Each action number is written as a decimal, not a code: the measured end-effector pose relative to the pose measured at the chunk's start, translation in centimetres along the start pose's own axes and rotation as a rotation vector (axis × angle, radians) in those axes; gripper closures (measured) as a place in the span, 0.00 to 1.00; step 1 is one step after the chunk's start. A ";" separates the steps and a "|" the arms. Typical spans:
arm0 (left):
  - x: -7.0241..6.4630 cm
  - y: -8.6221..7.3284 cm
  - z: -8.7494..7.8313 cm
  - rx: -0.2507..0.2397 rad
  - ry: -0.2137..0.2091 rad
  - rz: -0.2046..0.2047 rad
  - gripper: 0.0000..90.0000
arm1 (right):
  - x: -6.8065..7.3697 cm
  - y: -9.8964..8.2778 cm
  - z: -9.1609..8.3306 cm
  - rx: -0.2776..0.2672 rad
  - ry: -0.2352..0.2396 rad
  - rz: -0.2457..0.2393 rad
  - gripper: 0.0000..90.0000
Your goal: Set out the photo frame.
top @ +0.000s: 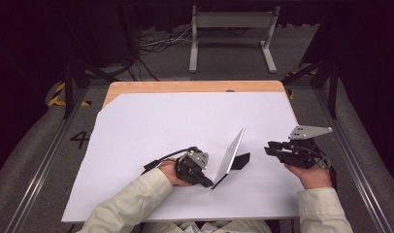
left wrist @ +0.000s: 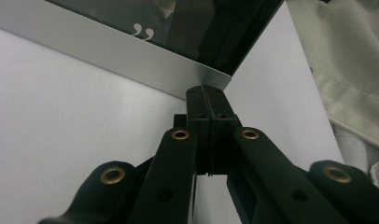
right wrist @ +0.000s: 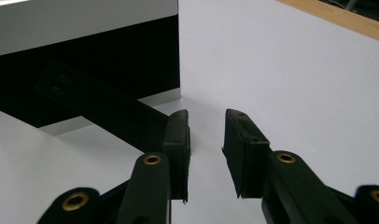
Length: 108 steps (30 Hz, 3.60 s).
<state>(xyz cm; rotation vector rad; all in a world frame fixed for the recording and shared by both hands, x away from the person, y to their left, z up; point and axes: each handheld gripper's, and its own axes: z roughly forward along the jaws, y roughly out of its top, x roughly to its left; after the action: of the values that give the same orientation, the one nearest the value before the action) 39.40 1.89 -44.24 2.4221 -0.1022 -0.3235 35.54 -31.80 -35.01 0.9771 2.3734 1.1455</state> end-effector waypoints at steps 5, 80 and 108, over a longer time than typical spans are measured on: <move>-0.1 0.6 0.6 0.004 -0.014 0.004 1.00 | 0.1 0.0 -0.1 0.002 -0.001 0.001 0.78; -0.6 1.1 -0.7 -0.111 0.111 -0.119 0.97 | 0.4 0.1 -1.1 -0.011 -0.135 0.233 0.80; 0.5 -1.0 -2.7 -0.136 0.195 -0.180 0.94 | 0.9 2.7 -2.8 0.082 -0.056 0.386 0.79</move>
<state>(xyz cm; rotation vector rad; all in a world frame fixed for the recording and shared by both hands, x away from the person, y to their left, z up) 40.58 4.30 -42.98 2.3180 0.2193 -0.1667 34.54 -31.59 -31.13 1.5236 2.2625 1.1336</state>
